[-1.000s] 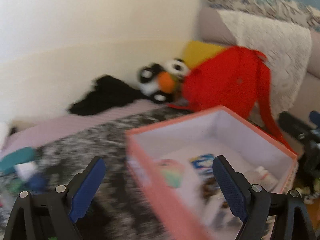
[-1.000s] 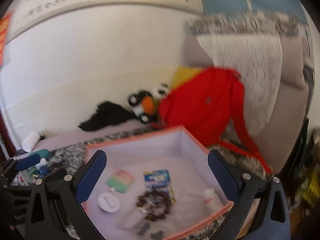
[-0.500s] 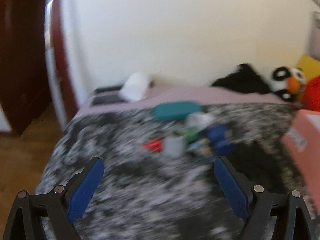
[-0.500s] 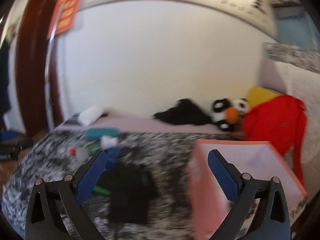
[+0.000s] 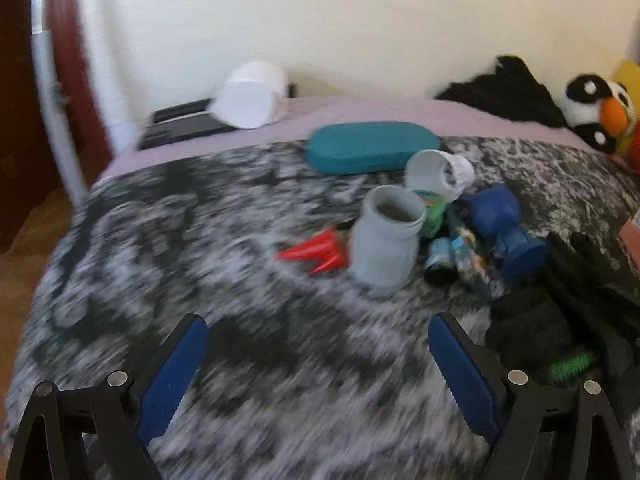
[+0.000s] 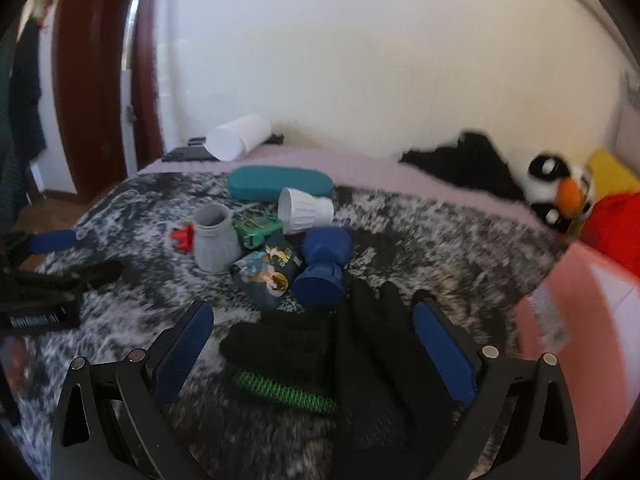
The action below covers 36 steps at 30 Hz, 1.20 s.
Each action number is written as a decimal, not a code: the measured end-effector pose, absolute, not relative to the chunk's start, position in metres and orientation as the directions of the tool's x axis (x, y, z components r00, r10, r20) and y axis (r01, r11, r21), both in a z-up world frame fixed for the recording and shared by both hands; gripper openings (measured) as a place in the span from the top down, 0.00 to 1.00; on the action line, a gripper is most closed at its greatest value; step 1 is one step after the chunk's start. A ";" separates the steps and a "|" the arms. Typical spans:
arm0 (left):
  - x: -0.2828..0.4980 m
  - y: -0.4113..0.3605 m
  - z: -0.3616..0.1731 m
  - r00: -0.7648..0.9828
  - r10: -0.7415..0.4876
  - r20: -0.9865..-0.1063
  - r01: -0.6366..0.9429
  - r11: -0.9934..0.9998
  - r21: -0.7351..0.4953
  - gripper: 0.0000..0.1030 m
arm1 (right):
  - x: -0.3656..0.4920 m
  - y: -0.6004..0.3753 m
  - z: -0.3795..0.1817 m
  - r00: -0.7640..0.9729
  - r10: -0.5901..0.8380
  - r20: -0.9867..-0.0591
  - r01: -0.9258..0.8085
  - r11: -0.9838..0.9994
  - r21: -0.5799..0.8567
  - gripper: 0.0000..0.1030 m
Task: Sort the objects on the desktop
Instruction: 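Grasp the grey jar with left tool while right tool grasps the blue figurine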
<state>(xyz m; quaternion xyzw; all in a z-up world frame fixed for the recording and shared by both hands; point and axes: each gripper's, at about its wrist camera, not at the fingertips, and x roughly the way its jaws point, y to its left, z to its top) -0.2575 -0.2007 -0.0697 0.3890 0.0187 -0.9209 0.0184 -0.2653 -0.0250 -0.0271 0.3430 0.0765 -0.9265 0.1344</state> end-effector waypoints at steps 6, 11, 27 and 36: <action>-0.313 -0.183 -0.090 -0.694 0.005 -0.720 0.017 -1.000 -0.023 0.11 | -0.344 -0.015 -0.068 -0.636 -0.230 -0.736 0.253 -0.964 0.083 0.02; -0.349 -0.185 -0.112 -0.677 0.019 -0.736 0.040 -0.997 -0.062 0.13 | -0.394 -0.007 -0.095 -0.578 -0.239 -0.780 0.171 -0.970 0.171 0.24; -0.279 -0.175 -0.044 -0.748 0.054 -0.661 0.010 -0.996 -0.092 0.49 | -0.346 -0.008 -0.062 -0.589 -0.277 -0.759 0.247 -0.956 0.157 0.56; -0.183 -0.156 -0.020 -0.757 0.046 -0.652 0.011 -0.996 -0.083 0.49 | -0.240 0.018 -0.024 -0.603 -0.314 -0.733 0.257 -0.947 0.194 0.56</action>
